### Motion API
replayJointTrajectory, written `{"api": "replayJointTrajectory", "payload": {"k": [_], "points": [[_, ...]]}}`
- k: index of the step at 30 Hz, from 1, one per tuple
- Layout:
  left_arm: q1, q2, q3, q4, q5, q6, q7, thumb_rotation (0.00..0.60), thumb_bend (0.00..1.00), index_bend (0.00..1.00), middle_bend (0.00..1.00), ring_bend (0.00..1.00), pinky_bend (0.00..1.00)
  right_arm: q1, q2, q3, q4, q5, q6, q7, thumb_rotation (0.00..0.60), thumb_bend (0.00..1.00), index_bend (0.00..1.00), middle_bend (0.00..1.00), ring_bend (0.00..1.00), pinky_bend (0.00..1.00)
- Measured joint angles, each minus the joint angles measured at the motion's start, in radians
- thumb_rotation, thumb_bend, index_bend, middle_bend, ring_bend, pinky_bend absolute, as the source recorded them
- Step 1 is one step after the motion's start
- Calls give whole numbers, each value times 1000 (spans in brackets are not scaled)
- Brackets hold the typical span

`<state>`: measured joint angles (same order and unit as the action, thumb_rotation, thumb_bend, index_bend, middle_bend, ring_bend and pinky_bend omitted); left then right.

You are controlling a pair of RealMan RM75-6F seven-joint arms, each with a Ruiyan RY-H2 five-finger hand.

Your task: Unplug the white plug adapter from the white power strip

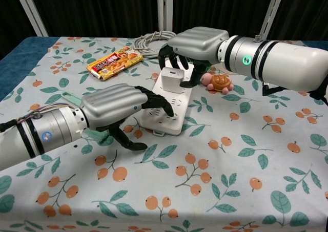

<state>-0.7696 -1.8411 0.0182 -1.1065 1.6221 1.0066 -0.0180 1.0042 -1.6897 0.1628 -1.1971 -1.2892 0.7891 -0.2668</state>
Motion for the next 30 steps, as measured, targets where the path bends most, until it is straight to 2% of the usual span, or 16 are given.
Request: {"api": "replayJointTrajectory", "payload": {"k": [9, 22, 30], "points": [[1, 2, 1, -5, -4, -1, 5, 600, 188, 247, 236, 208, 209, 14, -9, 13, 5, 5, -9, -12, 600, 404, 967, 753, 479, 385], [-3, 5, -1, -8, -9, -9, 5, 600, 188, 247, 236, 208, 209, -39, 34, -8, -31, -2, 36, 5, 600, 403, 972, 756, 479, 385], [-9, 1, -6, -8, -12, -14, 8, 600, 188, 247, 236, 208, 209, -48, 52, 0, -48, -23, 62, 25, 600, 403, 972, 756, 479, 385]]}}
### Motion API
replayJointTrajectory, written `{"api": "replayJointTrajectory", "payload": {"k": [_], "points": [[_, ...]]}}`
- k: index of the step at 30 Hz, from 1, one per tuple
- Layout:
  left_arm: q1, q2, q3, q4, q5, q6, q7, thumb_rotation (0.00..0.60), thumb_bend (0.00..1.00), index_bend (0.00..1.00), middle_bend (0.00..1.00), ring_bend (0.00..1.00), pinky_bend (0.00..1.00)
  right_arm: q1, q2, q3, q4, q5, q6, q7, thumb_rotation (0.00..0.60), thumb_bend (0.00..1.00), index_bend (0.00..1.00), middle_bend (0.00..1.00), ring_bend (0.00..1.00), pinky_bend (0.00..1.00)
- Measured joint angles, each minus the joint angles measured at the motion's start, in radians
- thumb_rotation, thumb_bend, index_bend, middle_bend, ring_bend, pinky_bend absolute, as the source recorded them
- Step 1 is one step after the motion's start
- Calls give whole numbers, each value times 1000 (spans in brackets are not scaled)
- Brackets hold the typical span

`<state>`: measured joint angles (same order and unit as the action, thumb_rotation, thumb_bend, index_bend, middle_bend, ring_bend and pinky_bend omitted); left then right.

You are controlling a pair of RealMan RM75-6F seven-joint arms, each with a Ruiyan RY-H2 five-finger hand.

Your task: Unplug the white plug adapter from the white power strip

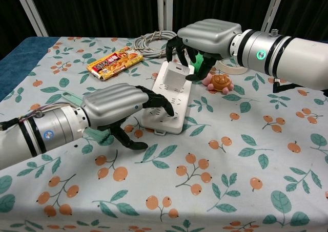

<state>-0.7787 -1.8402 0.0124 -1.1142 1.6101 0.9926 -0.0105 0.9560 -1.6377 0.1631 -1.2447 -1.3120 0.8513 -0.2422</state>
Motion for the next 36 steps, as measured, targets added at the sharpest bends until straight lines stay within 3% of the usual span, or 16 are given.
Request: {"api": "replayJointTrajectory", "payload": {"k": [9, 15, 24, 26, 29, 34, 36], "points": [[1, 17, -8, -32, 6, 28, 11, 600, 184, 247, 236, 208, 209, -23, 61, 14, -71, -10, 41, 8, 600, 404, 969, 754, 479, 385], [14, 56, -23, -97, 11, 83, 17, 600, 179, 247, 236, 208, 209, -75, 158, -3, -174, 29, 46, -1, 600, 402, 940, 736, 474, 385], [70, 161, -61, -233, -9, 192, 41, 600, 173, 247, 236, 208, 208, -139, 260, -49, -285, 97, -45, 132, 600, 399, 869, 699, 461, 371], [87, 181, -69, -252, -24, 211, 50, 600, 172, 247, 236, 208, 208, -143, 267, -55, -293, 97, -77, 184, 600, 392, 807, 655, 421, 341], [115, 211, -78, -273, -54, 229, 55, 600, 170, 246, 236, 208, 208, -146, 274, -63, -294, 85, -124, 266, 600, 348, 615, 537, 290, 252], [168, 266, -87, -303, -96, 268, 59, 600, 160, 243, 236, 208, 205, -149, 286, -79, -266, 62, -171, 316, 600, 205, 167, 266, 64, 115], [192, 290, -89, -315, -111, 287, 62, 600, 159, 241, 236, 208, 205, -150, 292, -83, -263, 75, -179, 303, 600, 168, 75, 203, 22, 92]]}}
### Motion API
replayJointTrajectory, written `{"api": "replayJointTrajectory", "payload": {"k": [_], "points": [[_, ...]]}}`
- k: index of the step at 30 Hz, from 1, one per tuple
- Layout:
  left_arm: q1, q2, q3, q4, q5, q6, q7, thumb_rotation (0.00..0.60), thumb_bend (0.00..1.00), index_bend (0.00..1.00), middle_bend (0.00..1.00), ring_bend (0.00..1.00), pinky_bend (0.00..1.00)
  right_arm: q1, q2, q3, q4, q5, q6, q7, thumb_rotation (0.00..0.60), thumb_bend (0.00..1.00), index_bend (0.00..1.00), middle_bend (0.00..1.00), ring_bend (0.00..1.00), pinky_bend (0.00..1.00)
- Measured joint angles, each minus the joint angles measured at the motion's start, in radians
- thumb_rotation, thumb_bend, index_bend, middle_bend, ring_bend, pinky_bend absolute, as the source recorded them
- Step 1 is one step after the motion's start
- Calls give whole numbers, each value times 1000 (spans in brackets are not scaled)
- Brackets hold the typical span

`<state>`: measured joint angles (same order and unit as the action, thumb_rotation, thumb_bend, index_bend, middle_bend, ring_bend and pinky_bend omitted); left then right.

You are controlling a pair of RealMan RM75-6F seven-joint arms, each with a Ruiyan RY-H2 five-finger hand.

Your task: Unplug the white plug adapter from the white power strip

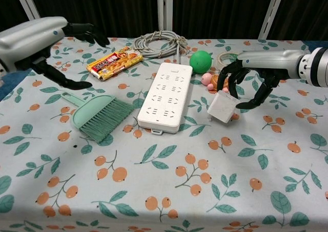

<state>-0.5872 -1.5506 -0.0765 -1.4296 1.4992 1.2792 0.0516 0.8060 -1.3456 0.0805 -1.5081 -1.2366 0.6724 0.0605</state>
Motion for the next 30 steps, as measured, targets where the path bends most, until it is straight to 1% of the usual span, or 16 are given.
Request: {"api": "replayJointTrajectory", "payload": {"k": [1, 5, 9, 12, 15, 18, 22, 26, 28, 30], "points": [[10, 10, -1, -5, -6, 8, 1, 600, 158, 241, 236, 208, 204, -2, 5, -2, 0, 10, -1, -11, 600, 165, 51, 182, 15, 88], [56, 56, -6, -22, -34, 48, 2, 600, 157, 241, 236, 208, 203, -16, 28, -5, -20, 18, 27, -33, 600, 165, 4, 151, 9, 86], [108, 115, -11, -44, -65, 90, 3, 600, 155, 240, 236, 208, 202, -35, 70, -9, -58, 20, 65, -68, 600, 164, 0, 138, 5, 84], [151, 163, -15, -63, -93, 123, 7, 600, 153, 240, 236, 208, 201, -58, 96, -11, -87, 20, 120, -104, 600, 165, 0, 148, 9, 84], [197, 214, -16, -83, -123, 155, 24, 600, 153, 240, 236, 208, 182, -94, 113, -14, -113, 20, 214, -169, 600, 165, 0, 180, 17, 84], [239, 264, -11, -100, -151, 179, 64, 600, 154, 241, 236, 207, 161, -147, 122, -17, -139, 18, 355, -259, 600, 180, 0, 191, 17, 85], [293, 306, 5, -118, -182, 209, 145, 600, 155, 241, 235, 187, 124, -259, 137, -30, -183, 3, 588, -348, 600, 209, 0, 190, 17, 85], [353, 346, 23, -172, -207, 232, 169, 600, 155, 241, 232, 184, 117, -397, 155, -62, -212, -51, 772, -370, 600, 210, 0, 187, 17, 84], [381, 353, 30, -208, -213, 254, 173, 600, 155, 241, 230, 184, 117, -462, 160, -88, -217, -97, 837, -367, 600, 209, 0, 185, 17, 84], [405, 353, 36, -237, -211, 286, 188, 600, 155, 241, 230, 184, 117, -506, 160, -110, -217, -137, 876, -356, 600, 209, 0, 184, 17, 84]]}}
